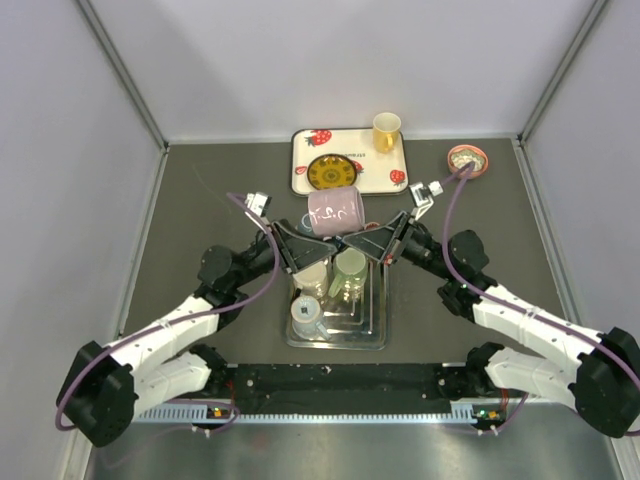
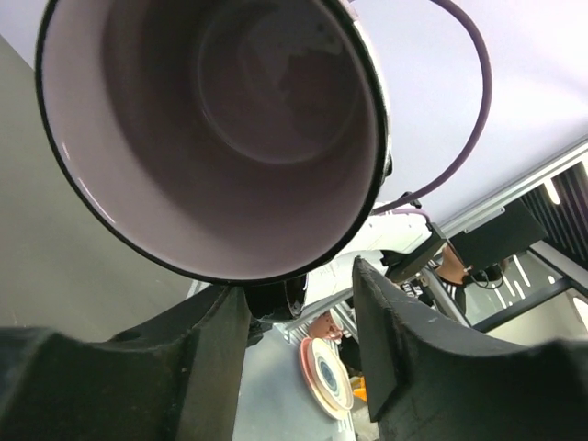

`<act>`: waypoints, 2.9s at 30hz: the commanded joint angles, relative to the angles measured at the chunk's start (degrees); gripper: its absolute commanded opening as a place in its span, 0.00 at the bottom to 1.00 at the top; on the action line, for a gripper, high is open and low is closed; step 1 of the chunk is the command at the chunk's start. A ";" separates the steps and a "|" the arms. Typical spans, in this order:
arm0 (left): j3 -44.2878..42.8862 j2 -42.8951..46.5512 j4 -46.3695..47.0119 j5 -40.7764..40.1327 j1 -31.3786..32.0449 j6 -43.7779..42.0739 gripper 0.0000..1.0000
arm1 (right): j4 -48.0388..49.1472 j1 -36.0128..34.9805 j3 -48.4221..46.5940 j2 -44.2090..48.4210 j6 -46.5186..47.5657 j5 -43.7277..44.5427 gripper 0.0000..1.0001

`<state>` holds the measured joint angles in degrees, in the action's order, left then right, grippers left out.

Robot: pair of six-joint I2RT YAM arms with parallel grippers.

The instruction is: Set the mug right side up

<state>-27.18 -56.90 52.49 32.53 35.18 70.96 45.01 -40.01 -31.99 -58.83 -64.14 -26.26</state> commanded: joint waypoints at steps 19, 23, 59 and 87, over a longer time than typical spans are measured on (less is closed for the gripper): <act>-5.60 -3.74 15.62 -4.58 0.42 5.77 0.45 | -4.06 -3.41 0.87 0.91 7.97 -4.41 0.00; -5.34 -4.18 17.38 -5.99 0.42 6.21 0.31 | -6.69 -4.72 0.79 1.87 11.57 -3.54 0.00; -26.03 12.44 -59.47 -36.81 1.30 -42.09 0.00 | -53.65 -7.19 -14.14 12.68 31.78 9.10 0.42; -61.14 -48.72 -78.85 -47.65 -25.77 -53.91 0.00 | -77.80 -7.28 -16.35 12.78 37.16 36.02 0.51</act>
<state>-81.38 -101.43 -30.09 -13.17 9.78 19.31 -32.93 -46.76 -48.38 -44.69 -28.49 6.94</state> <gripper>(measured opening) 0.224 0.508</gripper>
